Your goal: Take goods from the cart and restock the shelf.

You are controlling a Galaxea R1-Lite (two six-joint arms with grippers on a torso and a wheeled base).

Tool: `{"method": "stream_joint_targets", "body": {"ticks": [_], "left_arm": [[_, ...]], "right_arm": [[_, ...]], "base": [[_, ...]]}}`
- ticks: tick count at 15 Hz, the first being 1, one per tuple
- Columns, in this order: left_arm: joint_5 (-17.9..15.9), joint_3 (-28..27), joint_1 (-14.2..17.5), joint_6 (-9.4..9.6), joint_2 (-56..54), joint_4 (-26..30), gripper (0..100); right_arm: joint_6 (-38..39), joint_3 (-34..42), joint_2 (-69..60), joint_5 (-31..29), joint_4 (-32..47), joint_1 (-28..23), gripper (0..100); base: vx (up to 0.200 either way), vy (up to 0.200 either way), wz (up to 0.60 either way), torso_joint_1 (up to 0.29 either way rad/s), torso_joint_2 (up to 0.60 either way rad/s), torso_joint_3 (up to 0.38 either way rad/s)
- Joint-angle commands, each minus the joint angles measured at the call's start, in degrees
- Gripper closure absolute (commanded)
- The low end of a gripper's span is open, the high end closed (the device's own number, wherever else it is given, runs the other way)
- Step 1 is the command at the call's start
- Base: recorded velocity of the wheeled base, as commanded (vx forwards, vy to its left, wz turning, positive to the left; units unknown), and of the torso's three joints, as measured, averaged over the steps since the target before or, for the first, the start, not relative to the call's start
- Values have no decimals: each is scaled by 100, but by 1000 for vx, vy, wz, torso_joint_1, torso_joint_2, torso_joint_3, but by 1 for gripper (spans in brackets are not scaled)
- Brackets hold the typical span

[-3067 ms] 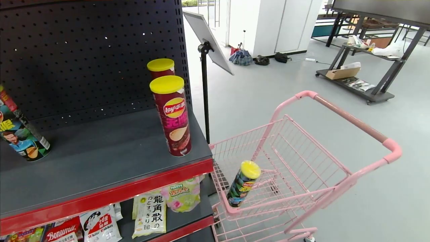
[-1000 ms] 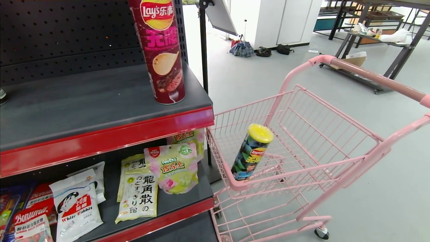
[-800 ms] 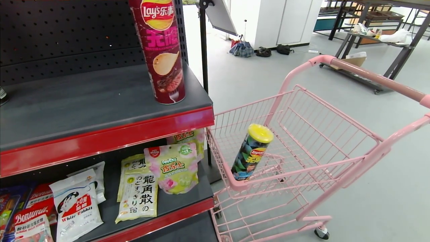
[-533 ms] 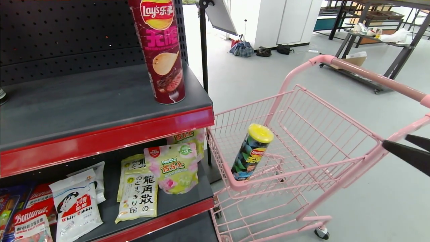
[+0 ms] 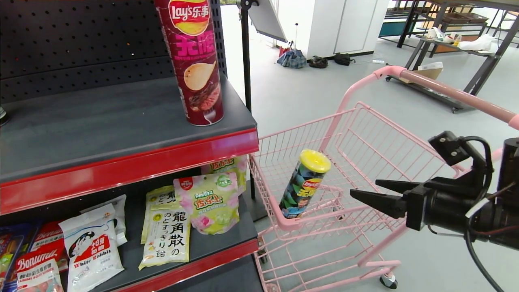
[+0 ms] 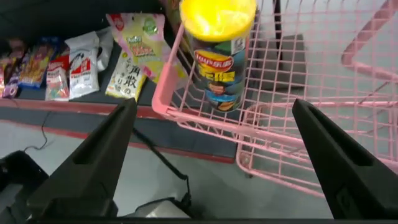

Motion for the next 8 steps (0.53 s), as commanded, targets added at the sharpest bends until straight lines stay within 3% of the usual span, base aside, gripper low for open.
{"method": "stream_joint_targets", "body": {"ticks": [1, 8], "left_arm": [[1, 5, 2, -4, 5, 2, 0], [1, 5, 2, -4, 5, -7, 0]], "right_arm": [[-1, -103, 371, -2, -12, 226, 0], [-1, -402, 1171, -2, -284, 516, 0]], "base": [[0, 0, 0, 0, 0, 0], [0, 0, 0, 0, 0, 0]]}}
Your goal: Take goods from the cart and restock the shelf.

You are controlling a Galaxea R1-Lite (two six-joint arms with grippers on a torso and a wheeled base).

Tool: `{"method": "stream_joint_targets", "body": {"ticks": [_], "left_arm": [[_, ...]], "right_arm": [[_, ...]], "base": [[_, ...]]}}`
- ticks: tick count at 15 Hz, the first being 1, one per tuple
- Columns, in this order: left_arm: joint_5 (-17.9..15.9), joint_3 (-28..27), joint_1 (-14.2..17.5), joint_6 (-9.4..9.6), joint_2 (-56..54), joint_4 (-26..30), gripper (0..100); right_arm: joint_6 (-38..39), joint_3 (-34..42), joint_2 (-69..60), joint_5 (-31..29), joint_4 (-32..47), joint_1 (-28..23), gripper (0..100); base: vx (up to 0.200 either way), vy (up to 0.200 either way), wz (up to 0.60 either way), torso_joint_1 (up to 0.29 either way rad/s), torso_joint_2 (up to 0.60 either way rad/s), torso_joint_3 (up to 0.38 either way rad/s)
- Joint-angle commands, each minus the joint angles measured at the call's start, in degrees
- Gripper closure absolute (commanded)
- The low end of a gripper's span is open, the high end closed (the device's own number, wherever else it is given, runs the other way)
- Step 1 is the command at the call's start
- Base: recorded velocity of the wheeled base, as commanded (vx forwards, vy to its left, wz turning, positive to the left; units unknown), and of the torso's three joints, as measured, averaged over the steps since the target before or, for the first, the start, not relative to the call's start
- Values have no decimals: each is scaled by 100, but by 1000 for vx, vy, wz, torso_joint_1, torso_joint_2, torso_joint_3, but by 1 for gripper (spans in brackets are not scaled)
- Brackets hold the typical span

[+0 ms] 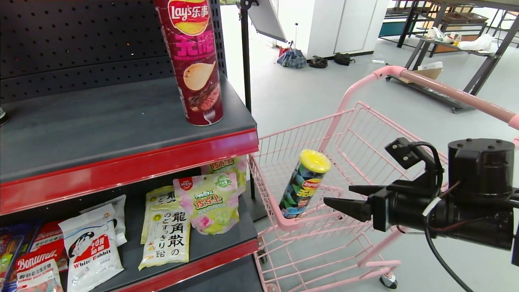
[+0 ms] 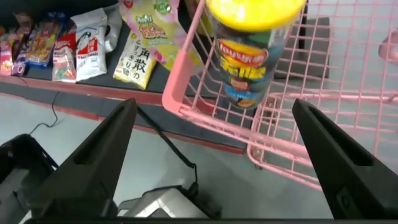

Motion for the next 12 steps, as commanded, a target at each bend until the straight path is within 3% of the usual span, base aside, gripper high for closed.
{"method": "stream_joint_targets", "body": {"ticks": [1, 12], "left_arm": [[1, -4, 2, -2, 5, 6, 0], [1, 5, 2, -2, 5, -3, 0]], "right_arm": [[-21, -74, 578, -8, -385, 57, 0], [-47, -1093, 2160, -26, -1009, -198, 0]], "base": [[0, 0, 0, 0, 0, 0], [0, 0, 0, 0, 0, 0]]}}
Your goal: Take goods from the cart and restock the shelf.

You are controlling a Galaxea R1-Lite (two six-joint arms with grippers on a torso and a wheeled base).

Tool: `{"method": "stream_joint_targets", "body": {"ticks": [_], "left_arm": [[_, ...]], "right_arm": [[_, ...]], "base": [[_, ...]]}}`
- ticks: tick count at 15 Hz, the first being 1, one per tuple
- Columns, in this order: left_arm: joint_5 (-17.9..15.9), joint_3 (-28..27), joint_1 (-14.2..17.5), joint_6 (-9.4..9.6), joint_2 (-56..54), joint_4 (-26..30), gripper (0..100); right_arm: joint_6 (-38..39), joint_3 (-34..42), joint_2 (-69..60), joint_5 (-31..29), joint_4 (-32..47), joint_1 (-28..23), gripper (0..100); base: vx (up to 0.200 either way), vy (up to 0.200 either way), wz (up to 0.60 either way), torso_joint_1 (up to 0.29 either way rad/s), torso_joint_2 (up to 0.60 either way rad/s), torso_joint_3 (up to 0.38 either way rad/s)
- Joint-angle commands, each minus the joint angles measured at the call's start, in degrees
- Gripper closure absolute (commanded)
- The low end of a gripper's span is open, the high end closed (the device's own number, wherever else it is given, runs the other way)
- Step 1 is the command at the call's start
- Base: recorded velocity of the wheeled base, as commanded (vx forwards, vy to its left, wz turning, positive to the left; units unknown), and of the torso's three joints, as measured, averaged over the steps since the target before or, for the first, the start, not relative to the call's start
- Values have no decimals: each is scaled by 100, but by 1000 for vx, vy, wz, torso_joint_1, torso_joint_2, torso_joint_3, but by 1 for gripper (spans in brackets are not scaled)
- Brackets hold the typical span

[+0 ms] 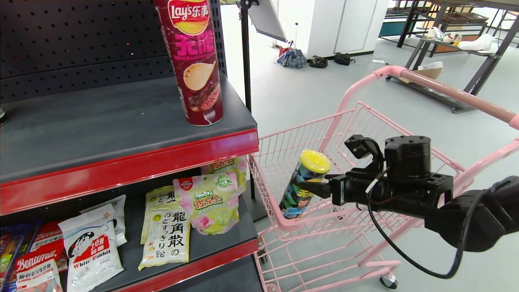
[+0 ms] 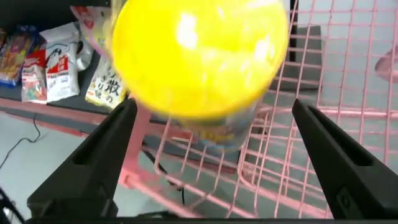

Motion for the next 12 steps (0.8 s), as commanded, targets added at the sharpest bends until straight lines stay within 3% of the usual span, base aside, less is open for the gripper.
{"method": "stream_joint_targets", "body": {"ticks": [1, 9, 10, 12], "left_arm": [[1, 5, 2, -2, 5, -5, 0], [1, 5, 2, -2, 5, -5, 0], [1, 5, 2, -2, 5, 3, 0], [1, 5, 2, -2, 5, -5, 0]], "right_arm": [[2, -311, 483, -5, -77, -5, 0], [11, -689, 1036, -67, -279, 4, 0], [19, -697, 1063, -93, -279, 4, 100], [19, -680, 1063, -84, -279, 12, 100]], "base": [[0, 0, 0, 0, 0, 0], [0, 0, 0, 0, 0, 0], [0, 0, 0, 0, 0, 0], [0, 0, 0, 0, 0, 0]]}}
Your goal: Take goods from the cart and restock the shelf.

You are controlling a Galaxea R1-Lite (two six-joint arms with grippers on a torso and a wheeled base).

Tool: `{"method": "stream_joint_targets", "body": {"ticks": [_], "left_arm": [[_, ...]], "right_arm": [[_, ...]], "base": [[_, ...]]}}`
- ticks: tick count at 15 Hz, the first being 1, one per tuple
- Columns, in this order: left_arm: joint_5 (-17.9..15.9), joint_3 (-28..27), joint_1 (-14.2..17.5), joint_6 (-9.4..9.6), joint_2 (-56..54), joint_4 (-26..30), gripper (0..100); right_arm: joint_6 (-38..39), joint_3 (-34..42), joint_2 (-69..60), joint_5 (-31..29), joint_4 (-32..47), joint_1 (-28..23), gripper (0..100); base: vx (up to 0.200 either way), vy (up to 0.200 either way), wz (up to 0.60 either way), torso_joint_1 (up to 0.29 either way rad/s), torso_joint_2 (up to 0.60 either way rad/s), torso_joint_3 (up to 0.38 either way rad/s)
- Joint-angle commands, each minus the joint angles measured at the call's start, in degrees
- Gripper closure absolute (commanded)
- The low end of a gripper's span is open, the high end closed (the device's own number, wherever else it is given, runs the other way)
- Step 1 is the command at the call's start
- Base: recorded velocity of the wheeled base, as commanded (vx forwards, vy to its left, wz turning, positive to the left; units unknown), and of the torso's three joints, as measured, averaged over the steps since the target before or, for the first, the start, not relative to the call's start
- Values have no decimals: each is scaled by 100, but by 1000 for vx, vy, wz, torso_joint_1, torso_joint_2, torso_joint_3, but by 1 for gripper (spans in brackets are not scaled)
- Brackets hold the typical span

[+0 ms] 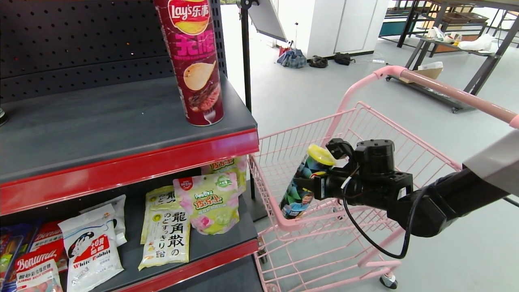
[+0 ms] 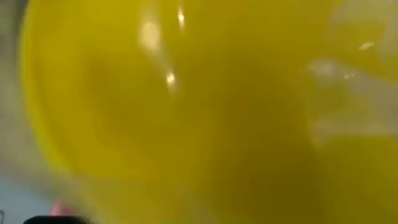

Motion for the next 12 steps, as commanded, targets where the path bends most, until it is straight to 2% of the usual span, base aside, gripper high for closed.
{"method": "stream_joint_targets", "body": {"ticks": [1, 5, 8, 12], "left_arm": [[1, 5, 2, -4, 5, 6, 0], [10, 5, 2, -4, 5, -3, 0], [10, 5, 2, -4, 5, -3, 0], [10, 5, 2, -4, 5, -3, 0]], "right_arm": [[-8, 25, 11, -2, 6, 24, 100], [-34, 78, -244, -142, -310, 24, 100], [-87, -124, -886, -221, -231, -82, 100], [-438, -572, -1897, -230, 692, -363, 100]], "base": [[0, 0, 0, 0, 0, 0], [0, 0, 0, 0, 0, 0], [0, 0, 0, 0, 0, 0], [0, 0, 0, 0, 0, 0]]}}
